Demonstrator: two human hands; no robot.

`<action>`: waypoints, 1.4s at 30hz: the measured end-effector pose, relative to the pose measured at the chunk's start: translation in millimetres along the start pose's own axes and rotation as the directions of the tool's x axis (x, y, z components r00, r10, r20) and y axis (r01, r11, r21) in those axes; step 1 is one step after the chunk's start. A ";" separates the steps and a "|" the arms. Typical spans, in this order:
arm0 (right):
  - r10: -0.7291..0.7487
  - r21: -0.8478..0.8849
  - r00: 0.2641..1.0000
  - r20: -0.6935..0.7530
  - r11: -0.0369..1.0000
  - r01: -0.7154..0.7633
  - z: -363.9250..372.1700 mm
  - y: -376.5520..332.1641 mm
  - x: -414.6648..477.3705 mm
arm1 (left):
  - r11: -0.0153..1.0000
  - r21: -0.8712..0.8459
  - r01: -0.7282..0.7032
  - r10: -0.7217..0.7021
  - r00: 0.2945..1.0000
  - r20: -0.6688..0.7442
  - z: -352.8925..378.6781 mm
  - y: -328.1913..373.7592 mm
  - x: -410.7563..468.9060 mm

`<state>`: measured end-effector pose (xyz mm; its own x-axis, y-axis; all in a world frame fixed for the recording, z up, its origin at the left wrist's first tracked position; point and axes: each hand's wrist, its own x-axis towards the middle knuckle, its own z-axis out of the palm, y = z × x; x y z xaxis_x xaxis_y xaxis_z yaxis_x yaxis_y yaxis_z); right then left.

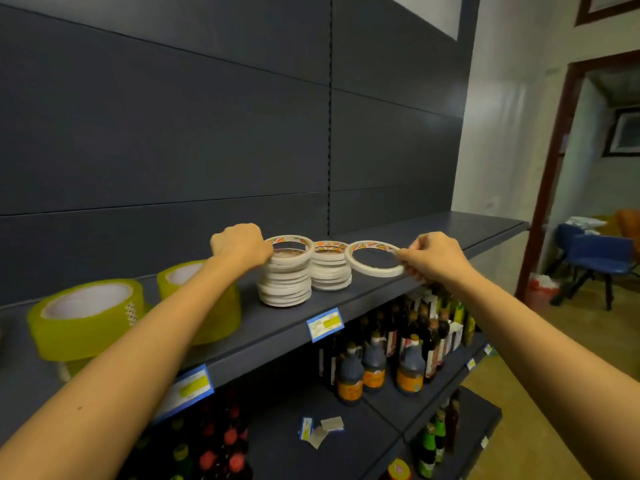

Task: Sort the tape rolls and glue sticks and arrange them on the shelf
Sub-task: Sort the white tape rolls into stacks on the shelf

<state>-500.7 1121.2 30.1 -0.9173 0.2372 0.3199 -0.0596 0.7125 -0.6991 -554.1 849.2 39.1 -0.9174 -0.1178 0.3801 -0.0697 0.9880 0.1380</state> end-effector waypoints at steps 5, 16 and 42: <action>-0.045 0.066 0.997 0.057 0.997 0.041 11.2 6.6 41.4 | 0.992 0.086 0.089 -0.090 0.996 0.006 15.7 7.8 -0.8; -0.202 -0.013 0.951 0.233 0.978 0.211 69.8 -21.4 119.8 | 0.962 -0.256 -0.091 -0.018 0.918 -0.396 19.2 30.3 -45.8; -0.454 0.646 0.496 0.740 0.686 -0.336 164.7 52.9 188.9 | 0.274 -0.921 0.278 -0.323 0.928 0.184 113.1 149.2 -39.4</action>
<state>-742.0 1095.0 -51.8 -0.7191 -0.6949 0.0029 0.0127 -0.0173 -0.9998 -572.6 1012.6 -58.8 -0.9010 -0.4105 0.1400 0.0865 0.1462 0.9855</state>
